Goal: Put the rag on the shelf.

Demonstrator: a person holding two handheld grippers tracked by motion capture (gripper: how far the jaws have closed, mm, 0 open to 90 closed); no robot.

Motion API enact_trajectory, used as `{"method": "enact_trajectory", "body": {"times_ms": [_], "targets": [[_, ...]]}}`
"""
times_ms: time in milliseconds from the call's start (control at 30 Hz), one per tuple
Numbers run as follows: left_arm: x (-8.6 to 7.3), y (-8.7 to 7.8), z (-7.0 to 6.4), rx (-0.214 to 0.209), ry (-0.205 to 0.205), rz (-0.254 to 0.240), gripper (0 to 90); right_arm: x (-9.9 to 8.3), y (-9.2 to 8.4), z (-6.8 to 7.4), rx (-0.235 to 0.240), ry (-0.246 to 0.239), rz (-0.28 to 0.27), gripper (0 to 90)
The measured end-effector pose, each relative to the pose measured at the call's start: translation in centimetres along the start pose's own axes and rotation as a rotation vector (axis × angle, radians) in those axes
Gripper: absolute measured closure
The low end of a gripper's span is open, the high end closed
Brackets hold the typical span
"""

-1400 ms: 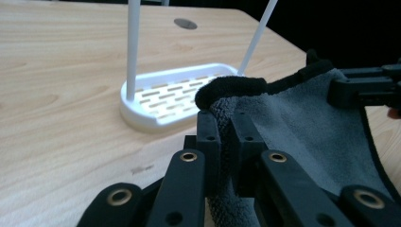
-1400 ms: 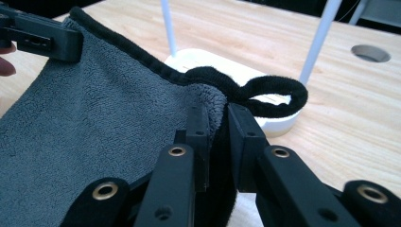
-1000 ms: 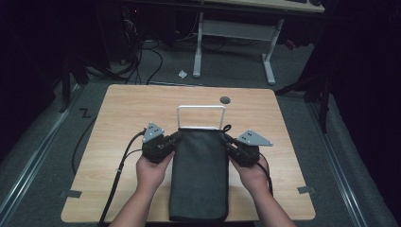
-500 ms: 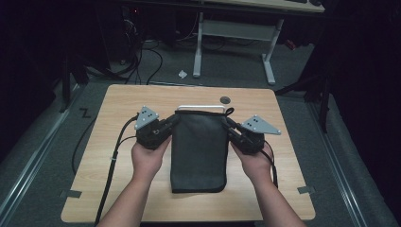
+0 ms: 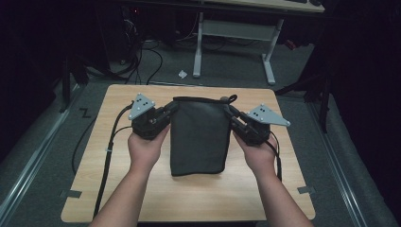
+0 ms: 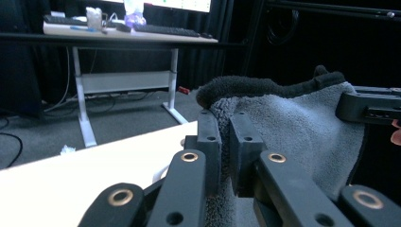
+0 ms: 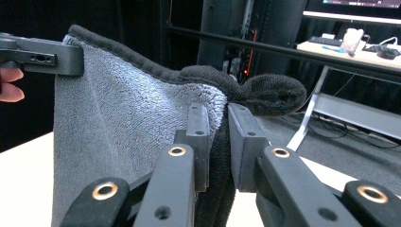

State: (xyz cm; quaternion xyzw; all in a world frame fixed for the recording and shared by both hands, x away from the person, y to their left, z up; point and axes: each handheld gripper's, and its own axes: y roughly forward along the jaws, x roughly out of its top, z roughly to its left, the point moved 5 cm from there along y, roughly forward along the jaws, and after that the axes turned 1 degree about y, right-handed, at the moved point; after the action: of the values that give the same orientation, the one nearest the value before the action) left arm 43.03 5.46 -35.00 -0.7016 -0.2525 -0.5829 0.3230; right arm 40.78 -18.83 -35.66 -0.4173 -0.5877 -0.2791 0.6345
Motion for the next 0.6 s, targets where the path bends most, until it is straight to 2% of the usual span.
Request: {"method": "enact_trajectory", "body": {"times_ms": [100,233,333,600], "targets": [[0.7,-0.1,-0.1,0.0,0.011,-0.01,84.4,1.1,-0.2,-0.1,-0.005,-0.012,-0.015,80.3],[2.3,-0.4,-0.2,0.0,0.047,-0.026,84.5,2.4,-0.6,-0.2,-0.012,-0.033,-0.04,80.4],[2.8,-0.4,-0.1,-0.004,0.049,-0.033,84.5,3.2,-0.7,-0.3,-0.012,-0.043,-0.051,80.4],[2.9,-0.2,0.0,0.002,0.056,-0.033,84.5,3.6,-0.7,-0.4,-0.011,-0.043,-0.057,80.4]]}}
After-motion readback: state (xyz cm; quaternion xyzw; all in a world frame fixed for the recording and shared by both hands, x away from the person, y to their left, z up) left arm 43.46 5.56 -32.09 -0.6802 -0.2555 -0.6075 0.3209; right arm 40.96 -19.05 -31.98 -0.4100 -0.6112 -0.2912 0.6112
